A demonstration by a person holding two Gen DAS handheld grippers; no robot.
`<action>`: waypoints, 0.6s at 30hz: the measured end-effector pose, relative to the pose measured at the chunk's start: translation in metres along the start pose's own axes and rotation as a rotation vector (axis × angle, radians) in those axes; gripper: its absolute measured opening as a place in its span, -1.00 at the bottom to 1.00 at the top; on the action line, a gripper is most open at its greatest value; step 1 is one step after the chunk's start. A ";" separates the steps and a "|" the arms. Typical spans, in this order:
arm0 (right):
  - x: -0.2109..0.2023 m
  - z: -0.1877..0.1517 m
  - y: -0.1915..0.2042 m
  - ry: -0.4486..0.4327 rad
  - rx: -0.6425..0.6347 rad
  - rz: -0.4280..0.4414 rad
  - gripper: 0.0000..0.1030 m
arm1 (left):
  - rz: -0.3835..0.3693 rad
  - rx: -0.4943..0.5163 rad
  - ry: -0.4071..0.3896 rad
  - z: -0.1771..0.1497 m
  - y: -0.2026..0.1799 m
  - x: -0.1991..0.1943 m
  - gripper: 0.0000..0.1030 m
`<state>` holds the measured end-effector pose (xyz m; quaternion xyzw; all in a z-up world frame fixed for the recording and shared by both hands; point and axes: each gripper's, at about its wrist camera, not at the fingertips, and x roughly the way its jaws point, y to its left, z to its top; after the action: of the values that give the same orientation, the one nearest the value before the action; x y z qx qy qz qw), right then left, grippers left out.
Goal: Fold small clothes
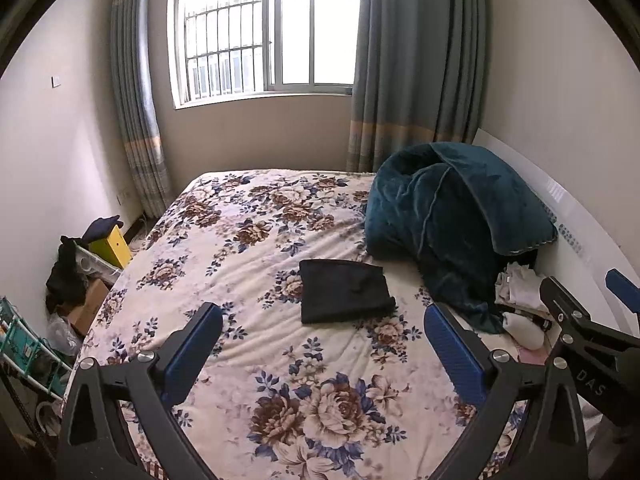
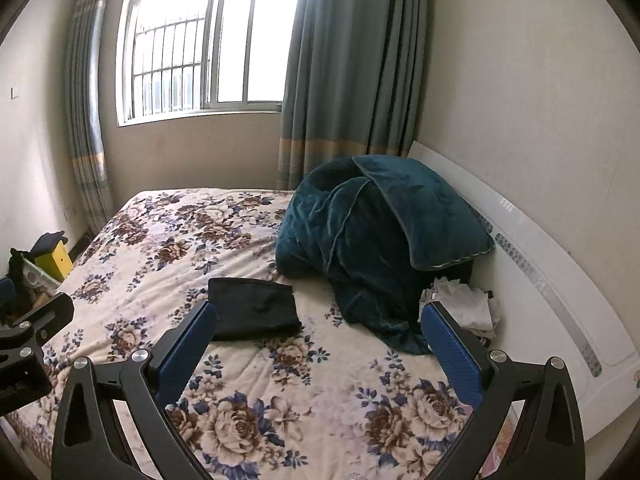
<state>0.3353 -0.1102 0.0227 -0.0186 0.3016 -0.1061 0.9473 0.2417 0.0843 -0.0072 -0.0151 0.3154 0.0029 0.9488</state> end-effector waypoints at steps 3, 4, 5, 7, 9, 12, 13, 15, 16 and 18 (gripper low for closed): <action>-0.002 0.000 0.000 -0.002 -0.003 0.007 1.00 | -0.002 -0.002 0.003 -0.002 0.001 -0.002 1.00; -0.001 0.000 0.000 -0.001 -0.004 0.011 1.00 | 0.001 0.000 0.003 0.000 0.000 -0.001 1.00; -0.002 0.001 0.000 -0.001 -0.004 0.016 1.00 | 0.006 0.002 0.003 0.000 0.000 -0.001 1.00; -0.004 0.002 0.000 -0.003 -0.004 0.020 1.00 | 0.008 0.000 0.004 0.000 0.000 -0.002 1.00; -0.005 0.003 -0.001 -0.003 -0.005 0.024 1.00 | 0.011 0.001 0.001 0.001 -0.001 -0.003 1.00; -0.006 0.004 -0.003 -0.006 -0.005 0.029 1.00 | 0.012 0.002 -0.004 0.003 -0.002 -0.002 1.00; -0.007 0.005 -0.003 -0.007 -0.004 0.033 1.00 | 0.012 0.001 -0.003 0.003 -0.002 -0.002 1.00; -0.007 0.007 -0.004 -0.009 -0.005 0.039 1.00 | 0.009 0.001 -0.001 0.003 -0.002 -0.002 1.00; -0.006 0.008 -0.005 -0.009 -0.007 0.043 1.00 | 0.009 0.003 -0.003 0.003 -0.002 -0.001 1.00; -0.006 0.009 -0.005 -0.013 -0.007 0.047 1.00 | 0.013 0.004 -0.004 0.003 -0.002 -0.002 1.00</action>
<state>0.3342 -0.1142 0.0338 -0.0157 0.2962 -0.0828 0.9514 0.2423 0.0825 -0.0035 -0.0113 0.3137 0.0083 0.9494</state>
